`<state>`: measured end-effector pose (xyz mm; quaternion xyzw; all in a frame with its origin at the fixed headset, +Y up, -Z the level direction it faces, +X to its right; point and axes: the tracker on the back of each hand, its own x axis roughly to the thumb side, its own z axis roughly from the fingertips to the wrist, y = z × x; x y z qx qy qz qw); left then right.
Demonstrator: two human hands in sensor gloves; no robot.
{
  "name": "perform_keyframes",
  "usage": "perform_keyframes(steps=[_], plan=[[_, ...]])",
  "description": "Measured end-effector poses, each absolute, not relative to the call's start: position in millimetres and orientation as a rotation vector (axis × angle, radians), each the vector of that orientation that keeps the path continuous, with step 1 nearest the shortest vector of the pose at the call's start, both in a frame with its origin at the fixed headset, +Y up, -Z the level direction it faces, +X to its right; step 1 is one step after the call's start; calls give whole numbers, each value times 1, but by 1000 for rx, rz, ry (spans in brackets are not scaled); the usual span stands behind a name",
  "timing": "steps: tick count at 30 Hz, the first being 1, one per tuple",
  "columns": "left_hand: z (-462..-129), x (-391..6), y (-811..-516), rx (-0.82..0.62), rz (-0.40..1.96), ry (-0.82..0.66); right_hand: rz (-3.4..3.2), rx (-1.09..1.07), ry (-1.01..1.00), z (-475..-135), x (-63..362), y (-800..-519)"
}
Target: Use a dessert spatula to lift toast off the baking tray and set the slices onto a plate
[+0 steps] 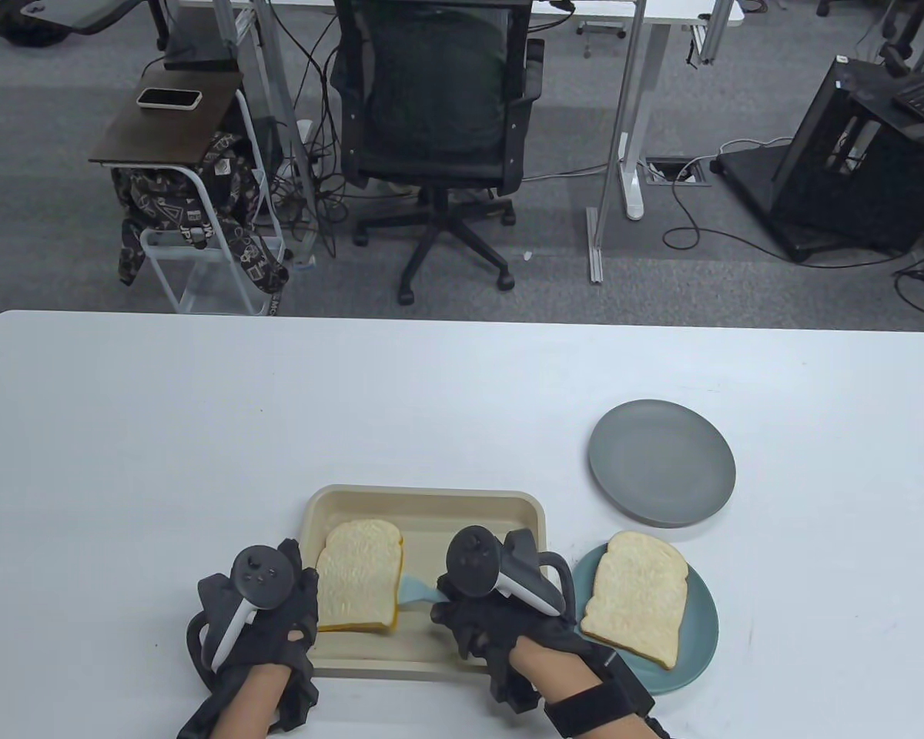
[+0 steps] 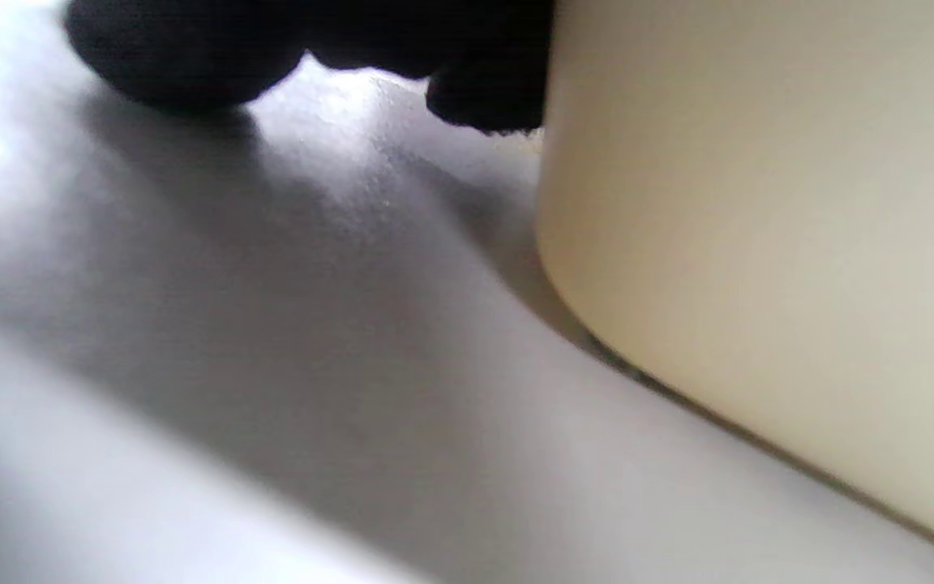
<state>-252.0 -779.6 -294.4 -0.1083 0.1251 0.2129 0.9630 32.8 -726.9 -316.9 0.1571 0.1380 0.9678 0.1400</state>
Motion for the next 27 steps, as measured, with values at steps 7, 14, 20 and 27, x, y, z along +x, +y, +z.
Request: perform_keyframes(steps=[7, 14, 20, 27], plan=[[-295, -252, -780, -224, 440, 252, 2808, 463, 336, -306, 50, -717], [-295, -253, -780, -223, 439, 253, 2792, 437, 242, -293, 85, -694], [-295, -253, -779, -224, 439, 253, 2809, 370, 202, -287, 125, -675], [-294, -252, -779, -223, 439, 254, 2842, 304, 184, -281, 178, -650]])
